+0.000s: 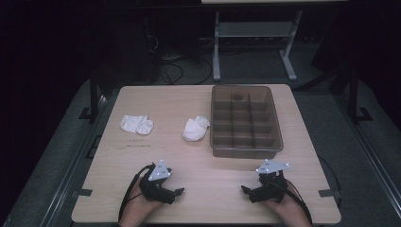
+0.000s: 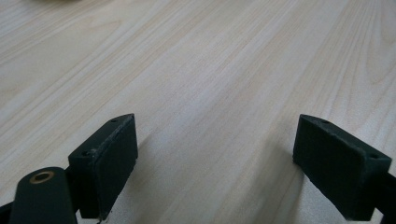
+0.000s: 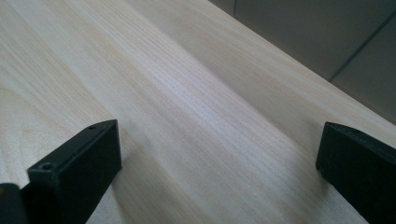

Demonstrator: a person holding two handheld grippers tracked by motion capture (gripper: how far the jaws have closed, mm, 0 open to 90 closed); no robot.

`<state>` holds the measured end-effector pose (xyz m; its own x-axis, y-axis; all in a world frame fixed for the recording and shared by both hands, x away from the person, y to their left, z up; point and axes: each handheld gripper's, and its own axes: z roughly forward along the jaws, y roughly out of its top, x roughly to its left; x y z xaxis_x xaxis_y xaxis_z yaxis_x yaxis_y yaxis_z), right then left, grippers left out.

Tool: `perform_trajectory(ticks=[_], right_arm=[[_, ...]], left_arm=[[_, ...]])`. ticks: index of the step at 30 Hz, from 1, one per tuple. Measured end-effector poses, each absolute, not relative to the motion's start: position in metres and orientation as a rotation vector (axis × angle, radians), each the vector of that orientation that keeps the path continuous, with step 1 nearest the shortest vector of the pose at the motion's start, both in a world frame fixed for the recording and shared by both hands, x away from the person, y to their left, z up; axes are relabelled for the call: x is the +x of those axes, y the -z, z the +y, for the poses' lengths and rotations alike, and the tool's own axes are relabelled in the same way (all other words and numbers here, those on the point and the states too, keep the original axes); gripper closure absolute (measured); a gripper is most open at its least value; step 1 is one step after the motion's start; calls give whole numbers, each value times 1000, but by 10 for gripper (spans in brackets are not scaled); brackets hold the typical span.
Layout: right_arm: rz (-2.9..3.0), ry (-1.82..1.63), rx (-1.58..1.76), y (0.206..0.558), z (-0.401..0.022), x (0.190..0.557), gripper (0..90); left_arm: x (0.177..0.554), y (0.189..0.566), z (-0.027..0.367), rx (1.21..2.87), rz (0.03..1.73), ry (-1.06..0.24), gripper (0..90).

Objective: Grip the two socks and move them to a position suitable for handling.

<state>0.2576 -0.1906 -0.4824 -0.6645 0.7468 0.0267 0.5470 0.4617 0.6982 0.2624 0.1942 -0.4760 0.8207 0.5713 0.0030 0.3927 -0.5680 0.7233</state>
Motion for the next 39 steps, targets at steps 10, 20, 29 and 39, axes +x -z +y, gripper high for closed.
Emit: perform_trajectory(ticks=[10,20,29,39], right_arm=[[2432,-1007,1108,482,-191,258,0],[2430,-1006,1109,482,-191,257,0],[2429,-1006,1111,482,-191,257,0],[2429,-1006,1111,482,-191,257,0]], left_arm=[[263,476,195,2243,706,-300,150],[265,467,199,2226,714,-307,204],[273,458,205,2194,752,-309,244],[281,452,204,2181,764,-306,301]])
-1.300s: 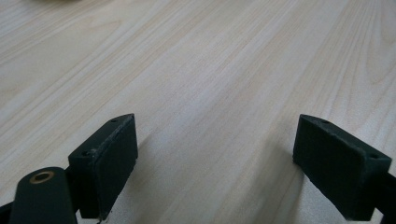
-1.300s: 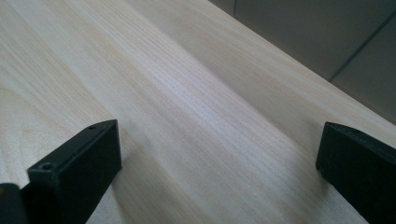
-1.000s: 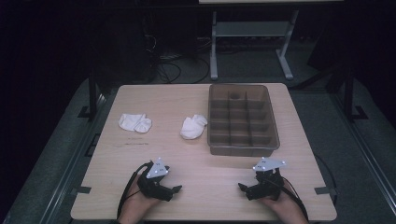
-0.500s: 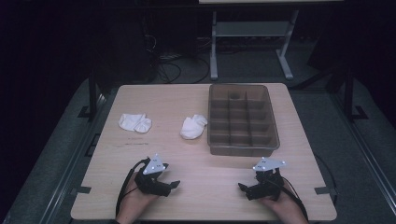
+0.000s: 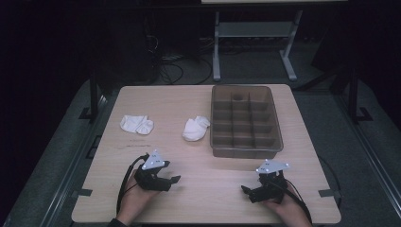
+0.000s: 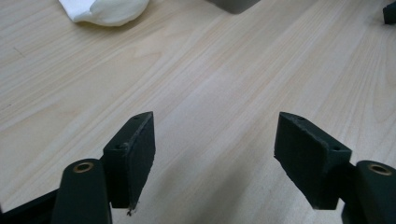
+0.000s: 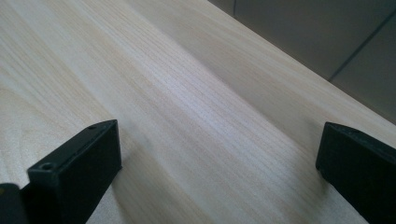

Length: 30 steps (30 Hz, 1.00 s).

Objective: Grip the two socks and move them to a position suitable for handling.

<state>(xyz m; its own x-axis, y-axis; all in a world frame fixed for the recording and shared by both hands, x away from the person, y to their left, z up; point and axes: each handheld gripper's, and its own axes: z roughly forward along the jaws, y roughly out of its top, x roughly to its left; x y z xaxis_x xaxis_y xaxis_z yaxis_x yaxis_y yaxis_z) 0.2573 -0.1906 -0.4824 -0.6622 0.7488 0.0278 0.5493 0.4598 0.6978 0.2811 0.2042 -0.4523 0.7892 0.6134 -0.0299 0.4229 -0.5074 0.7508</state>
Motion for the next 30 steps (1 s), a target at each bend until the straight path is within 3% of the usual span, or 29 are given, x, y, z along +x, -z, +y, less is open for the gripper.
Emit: perform_trajectory(ticks=[30], right_arm=[[2432,-1006,1105,482,-190,258,0]], left_arm=[[310,435,197,2172,771,-300,432]])
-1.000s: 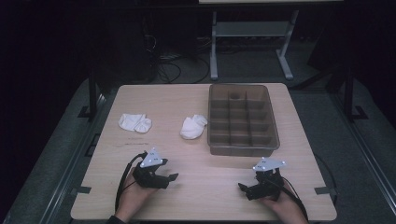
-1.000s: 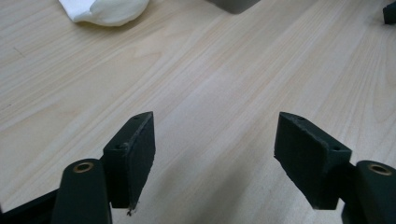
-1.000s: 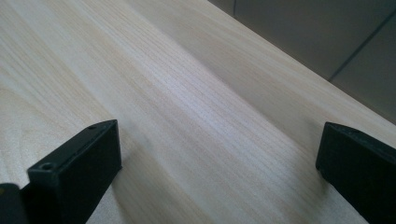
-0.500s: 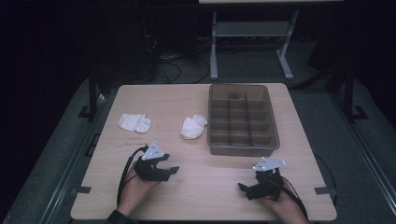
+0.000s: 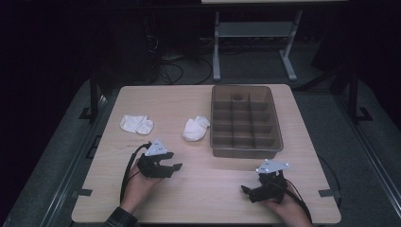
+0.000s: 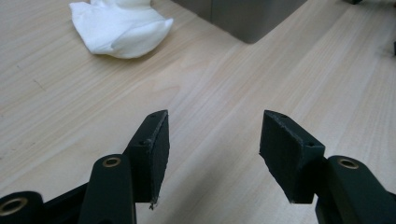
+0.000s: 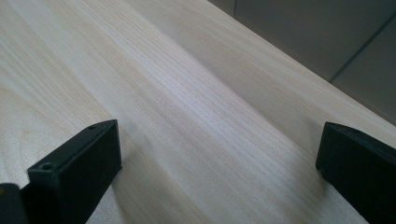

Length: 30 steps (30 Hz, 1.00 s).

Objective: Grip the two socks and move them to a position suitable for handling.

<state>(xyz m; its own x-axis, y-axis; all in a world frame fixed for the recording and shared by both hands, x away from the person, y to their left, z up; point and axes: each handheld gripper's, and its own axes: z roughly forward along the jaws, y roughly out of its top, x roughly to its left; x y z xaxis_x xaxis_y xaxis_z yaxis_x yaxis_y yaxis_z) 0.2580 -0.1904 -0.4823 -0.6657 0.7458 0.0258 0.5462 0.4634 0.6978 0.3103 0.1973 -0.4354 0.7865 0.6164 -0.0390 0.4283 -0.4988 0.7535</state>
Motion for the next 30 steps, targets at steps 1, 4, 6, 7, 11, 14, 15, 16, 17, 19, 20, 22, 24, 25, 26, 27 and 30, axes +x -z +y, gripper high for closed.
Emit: perform_trajectory(ticks=[1,4,6,7,11,14,15,16,17,19,20,22,24,25,26,27,30], right_arm=[[2432,-1006,1105,482,-190,258,0],[2432,-1006,1105,482,-190,258,0],[2432,-1006,1105,482,-190,258,0],[2432,-1006,1105,482,-190,258,0],[2432,-1005,1105,482,-190,258,0],[2432,-1005,1106,482,-190,258,0],[2432,-1005,1106,482,-190,258,0],[2432,-1005,1106,482,-190,258,0],[2432,-1005,1107,482,-190,258,0],[2432,-1005,1106,482,-190,258,0],[2433,-1010,1108,482,-190,258,0],[2433,-1010,1108,482,-190,257,0],[2433,-1008,1106,482,-190,257,0],[2433,-1006,1105,482,-190,257,0],[2433,-1006,1105,482,-190,257,0],[2433,-1007,1105,482,-190,257,0],[2433,-1006,1105,482,-190,257,0]], left_arm=[[311,435,197,2171,771,-299,433],[317,433,196,2166,774,-300,437],[321,432,195,2153,776,-300,447],[323,431,195,2158,777,-297,447],[328,430,192,2160,772,-304,454],[332,428,190,2161,768,-307,457],[333,428,189,2150,770,-305,457],[335,427,188,2156,770,-304,459],[335,427,188,2163,768,-308,459],[339,424,188,2155,771,-318,459],[340,423,188,2152,773,-319,460],[342,422,187,2148,772,-323,464],[344,420,188,2135,773,-331,470],[347,417,187,2139,771,-335,470],[347,417,187,2139,771,-335,473],[350,414,187,2125,772,-336,474],[353,412,188,2116,769,-343,481]])
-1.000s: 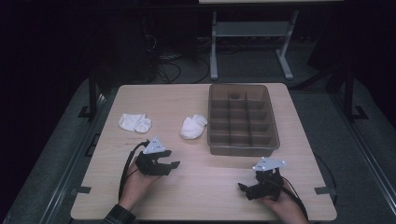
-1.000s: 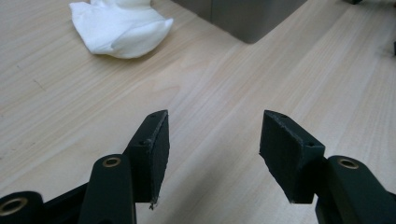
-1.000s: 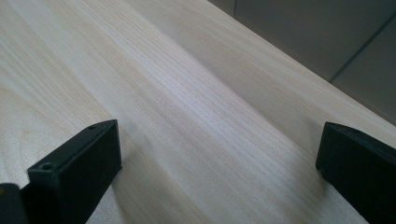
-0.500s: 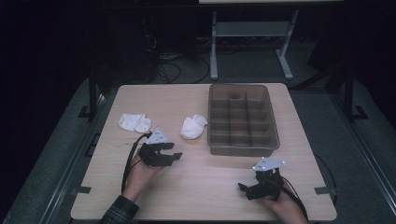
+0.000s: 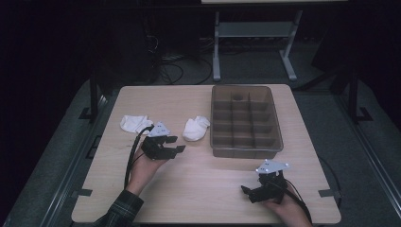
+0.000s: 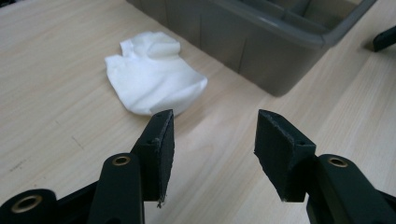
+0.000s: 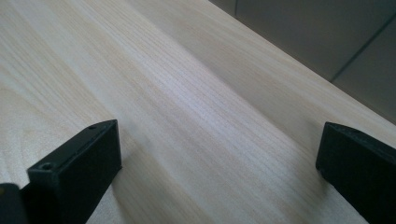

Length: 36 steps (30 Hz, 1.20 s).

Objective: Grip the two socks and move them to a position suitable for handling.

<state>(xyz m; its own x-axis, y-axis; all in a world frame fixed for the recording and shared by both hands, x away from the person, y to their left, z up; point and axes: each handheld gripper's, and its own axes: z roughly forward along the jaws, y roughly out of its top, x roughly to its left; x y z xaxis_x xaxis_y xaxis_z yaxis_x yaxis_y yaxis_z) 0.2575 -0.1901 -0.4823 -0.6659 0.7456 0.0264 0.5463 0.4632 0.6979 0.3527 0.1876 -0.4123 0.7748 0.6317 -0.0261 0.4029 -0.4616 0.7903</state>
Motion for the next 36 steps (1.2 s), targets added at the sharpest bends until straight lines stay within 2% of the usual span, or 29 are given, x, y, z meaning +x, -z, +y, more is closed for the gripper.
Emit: perform_trajectory(ticks=[19,36], right_arm=[[2431,-1008,1105,482,-190,258,0],[2432,-1007,1105,482,-190,258,0]], left_arm=[[388,394,182,2101,773,-345,558],[422,402,184,2084,818,-343,601]])
